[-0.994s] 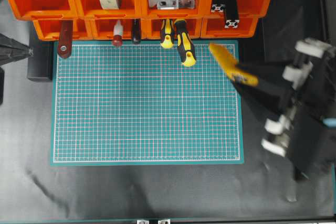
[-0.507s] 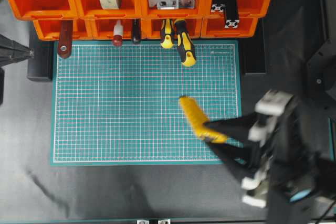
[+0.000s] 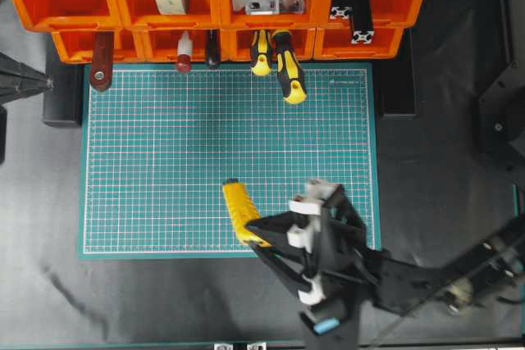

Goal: Pick cutter from container rack with right arm.
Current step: 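Lift the cutter out of the rack and carry it over the mat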

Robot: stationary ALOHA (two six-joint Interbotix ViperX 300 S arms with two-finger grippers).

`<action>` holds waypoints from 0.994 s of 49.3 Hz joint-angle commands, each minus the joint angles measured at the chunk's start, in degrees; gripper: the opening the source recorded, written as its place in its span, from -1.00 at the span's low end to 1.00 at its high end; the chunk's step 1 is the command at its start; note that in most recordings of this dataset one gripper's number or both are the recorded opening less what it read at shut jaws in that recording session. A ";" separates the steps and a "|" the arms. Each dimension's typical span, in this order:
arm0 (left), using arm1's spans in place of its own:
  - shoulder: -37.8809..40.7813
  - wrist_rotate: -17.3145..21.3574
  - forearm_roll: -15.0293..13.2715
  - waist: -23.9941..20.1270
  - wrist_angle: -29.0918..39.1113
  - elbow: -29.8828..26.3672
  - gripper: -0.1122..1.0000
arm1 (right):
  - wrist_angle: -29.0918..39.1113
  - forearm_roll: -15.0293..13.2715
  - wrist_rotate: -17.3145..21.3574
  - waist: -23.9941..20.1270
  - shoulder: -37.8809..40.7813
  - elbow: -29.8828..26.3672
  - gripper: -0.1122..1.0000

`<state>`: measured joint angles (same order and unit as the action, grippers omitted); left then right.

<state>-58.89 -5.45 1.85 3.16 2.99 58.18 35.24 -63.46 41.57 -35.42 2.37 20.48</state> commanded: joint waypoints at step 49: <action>-0.18 -0.62 0.18 0.18 -0.62 -1.93 -0.81 | -19.25 0.62 -14.85 15.38 6.86 4.31 -0.31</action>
<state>-59.50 -5.89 1.85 3.25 2.90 58.18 16.70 -63.11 26.28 -20.21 10.11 24.96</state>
